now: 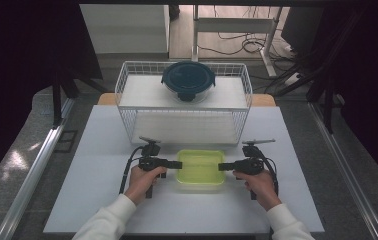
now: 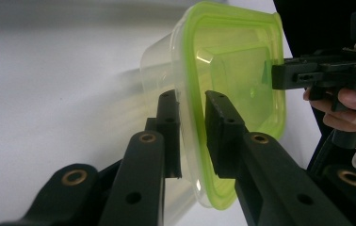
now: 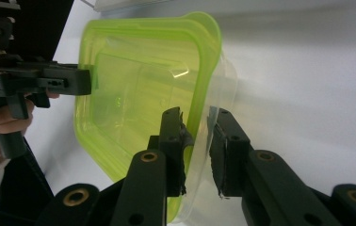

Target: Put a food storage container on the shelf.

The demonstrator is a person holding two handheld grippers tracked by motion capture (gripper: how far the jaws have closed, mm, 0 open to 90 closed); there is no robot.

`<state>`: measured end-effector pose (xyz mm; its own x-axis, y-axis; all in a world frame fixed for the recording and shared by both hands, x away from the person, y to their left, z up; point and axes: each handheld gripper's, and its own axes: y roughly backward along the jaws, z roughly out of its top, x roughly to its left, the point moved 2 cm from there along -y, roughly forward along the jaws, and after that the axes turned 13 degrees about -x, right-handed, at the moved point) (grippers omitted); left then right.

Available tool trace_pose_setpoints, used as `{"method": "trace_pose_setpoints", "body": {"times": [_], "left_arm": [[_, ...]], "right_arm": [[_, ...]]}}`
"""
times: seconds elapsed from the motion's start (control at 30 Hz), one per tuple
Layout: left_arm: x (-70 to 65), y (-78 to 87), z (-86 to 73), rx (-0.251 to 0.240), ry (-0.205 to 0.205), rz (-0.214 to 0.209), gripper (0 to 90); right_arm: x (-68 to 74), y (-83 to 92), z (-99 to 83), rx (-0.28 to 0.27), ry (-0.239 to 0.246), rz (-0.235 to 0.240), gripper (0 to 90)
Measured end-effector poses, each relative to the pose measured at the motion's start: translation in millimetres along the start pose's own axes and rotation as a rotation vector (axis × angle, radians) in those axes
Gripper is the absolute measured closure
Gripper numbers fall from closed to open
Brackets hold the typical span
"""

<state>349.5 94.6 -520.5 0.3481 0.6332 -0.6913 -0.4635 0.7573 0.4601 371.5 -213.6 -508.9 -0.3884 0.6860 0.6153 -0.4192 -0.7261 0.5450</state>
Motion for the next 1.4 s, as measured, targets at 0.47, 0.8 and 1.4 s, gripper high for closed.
{"method": "trace_pose_setpoints", "body": {"times": [0.47,0.8,1.4], "left_arm": [[-16.9,16.1,1.5,-0.041,-0.058,-0.050,79.6],[-37.0,32.2,9.2,-0.090,-0.137,-0.055,79.8],[-64.1,58.8,27.3,-0.177,-0.199,-0.100,80.1]], "right_arm": [[19.0,21.9,4.2,-0.067,0.086,0.019,77.4],[39.1,39.8,12.2,-0.134,0.159,0.036,78.0],[68.6,64.4,25.6,-0.220,0.247,0.073,78.0]]}}
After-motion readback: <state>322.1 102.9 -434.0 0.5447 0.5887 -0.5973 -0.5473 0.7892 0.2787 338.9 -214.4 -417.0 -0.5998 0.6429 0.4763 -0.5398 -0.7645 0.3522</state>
